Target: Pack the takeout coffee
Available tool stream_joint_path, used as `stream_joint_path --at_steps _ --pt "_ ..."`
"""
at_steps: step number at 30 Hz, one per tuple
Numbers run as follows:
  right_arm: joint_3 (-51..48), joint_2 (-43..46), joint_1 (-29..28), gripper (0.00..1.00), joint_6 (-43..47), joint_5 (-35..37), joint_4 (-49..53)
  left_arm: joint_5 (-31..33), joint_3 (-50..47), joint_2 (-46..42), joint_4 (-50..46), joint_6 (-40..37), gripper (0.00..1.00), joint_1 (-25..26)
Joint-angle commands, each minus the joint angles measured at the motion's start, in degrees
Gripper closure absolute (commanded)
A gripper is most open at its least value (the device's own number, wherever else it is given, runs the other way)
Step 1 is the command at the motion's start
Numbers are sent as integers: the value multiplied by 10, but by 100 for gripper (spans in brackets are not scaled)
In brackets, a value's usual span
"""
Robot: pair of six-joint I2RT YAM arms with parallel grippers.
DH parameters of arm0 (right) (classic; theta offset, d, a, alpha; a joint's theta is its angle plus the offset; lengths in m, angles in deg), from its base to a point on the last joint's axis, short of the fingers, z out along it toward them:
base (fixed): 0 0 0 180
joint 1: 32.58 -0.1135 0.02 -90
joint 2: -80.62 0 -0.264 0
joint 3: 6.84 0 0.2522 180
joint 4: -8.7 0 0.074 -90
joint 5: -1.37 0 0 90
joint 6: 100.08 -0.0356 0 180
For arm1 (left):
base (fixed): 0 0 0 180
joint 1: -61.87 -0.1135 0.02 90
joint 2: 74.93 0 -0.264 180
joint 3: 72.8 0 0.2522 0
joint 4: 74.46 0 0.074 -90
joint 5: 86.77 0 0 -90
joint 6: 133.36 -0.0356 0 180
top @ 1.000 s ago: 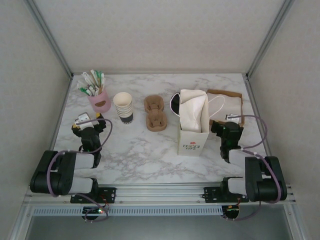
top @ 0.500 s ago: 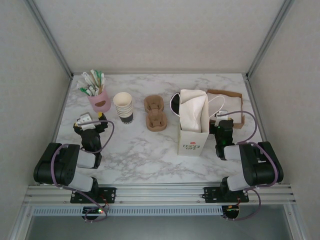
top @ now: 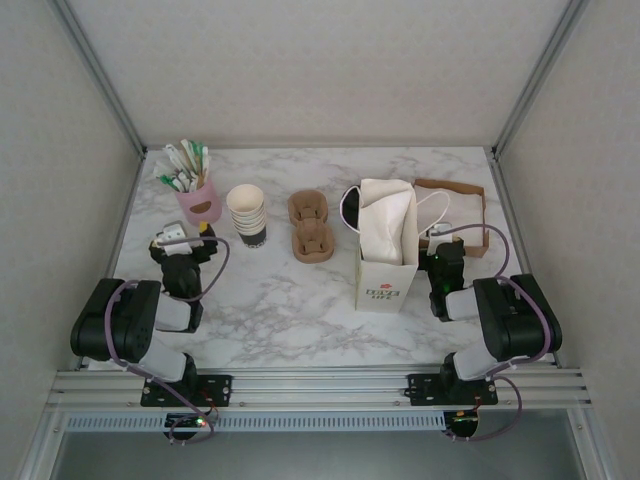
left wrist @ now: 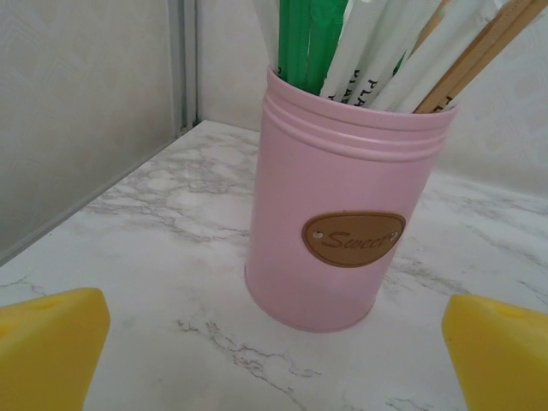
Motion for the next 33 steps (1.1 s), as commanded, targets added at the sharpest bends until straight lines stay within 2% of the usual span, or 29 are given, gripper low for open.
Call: stream_joint_path --at_steps 1,6,33 --pt "42 -5 11 1 -26 26 40 -17 13 6 -11 11 0 -8" --pt "55 -4 30 1 -47 14 68 -30 17 6 -21 18 0 -17" --pt "55 -4 31 1 -45 10 69 -34 17 6 -21 18 1 -19"
